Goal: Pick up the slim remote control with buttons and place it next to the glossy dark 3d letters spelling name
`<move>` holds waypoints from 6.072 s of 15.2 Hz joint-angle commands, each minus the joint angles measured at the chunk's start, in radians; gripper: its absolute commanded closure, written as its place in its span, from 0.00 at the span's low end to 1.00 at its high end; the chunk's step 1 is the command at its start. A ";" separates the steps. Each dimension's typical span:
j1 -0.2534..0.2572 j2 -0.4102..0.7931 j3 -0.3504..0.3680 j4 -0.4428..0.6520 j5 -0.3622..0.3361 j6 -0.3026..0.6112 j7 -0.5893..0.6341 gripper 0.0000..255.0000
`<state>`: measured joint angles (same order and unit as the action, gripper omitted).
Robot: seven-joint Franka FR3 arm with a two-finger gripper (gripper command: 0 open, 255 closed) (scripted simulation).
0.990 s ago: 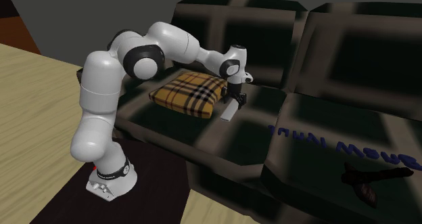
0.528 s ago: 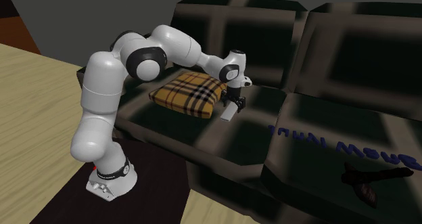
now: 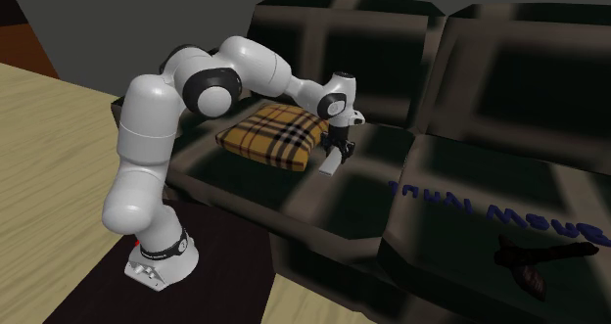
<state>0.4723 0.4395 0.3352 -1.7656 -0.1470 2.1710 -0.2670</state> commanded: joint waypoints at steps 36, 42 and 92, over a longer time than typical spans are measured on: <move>-0.112 -0.112 -0.026 0.160 0.062 -0.264 -0.178 1.00; -0.190 -0.079 -0.067 0.213 0.066 -0.284 -0.301 1.00; -0.262 0.021 -0.110 0.218 0.055 -0.190 -0.410 0.00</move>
<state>0.2100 0.4603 0.2257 -1.5474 -0.0922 1.9812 -0.6773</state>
